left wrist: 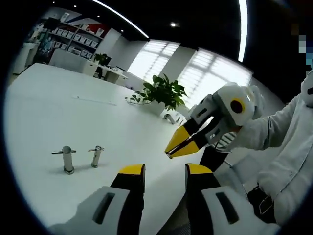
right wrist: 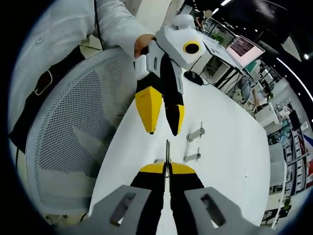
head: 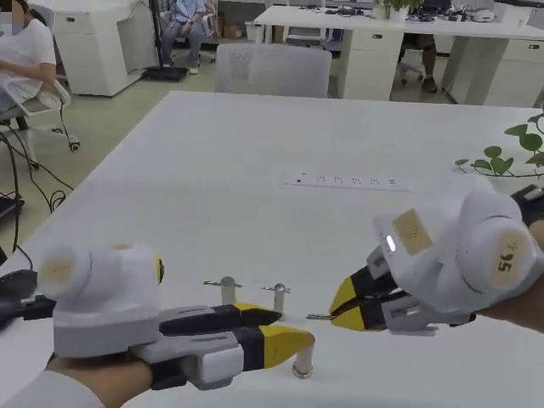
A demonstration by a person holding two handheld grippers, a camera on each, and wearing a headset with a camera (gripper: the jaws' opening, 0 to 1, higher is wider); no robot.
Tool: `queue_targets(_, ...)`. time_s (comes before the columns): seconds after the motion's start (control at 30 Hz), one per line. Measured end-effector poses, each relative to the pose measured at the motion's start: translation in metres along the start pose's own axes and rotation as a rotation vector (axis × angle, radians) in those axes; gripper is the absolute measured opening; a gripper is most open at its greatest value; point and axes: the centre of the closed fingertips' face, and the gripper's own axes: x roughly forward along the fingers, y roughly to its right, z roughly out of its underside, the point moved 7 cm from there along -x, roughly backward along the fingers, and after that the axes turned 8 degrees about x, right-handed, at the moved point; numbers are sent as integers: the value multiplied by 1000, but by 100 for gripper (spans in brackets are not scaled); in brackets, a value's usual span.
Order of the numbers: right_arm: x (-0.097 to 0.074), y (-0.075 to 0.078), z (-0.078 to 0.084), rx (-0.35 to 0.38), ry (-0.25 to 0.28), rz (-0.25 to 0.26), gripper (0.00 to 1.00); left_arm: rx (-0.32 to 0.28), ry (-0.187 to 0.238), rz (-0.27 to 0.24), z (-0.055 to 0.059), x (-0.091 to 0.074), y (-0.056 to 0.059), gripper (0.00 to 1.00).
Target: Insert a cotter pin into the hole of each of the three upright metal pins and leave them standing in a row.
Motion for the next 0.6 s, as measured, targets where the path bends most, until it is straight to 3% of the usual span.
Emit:
queue_targets(0.1,2,-2,-1,-37,-20,14,3,-60,-12,10,3,3,1,23)
queue_targets(0.3,3,-8,-4,-79,-35,28,3,-170,2,35,6,12,5,20)
queue_targets(0.6,4,-10,-10,-111,-39,39,3,-206,-5,28,6,18,5,12)
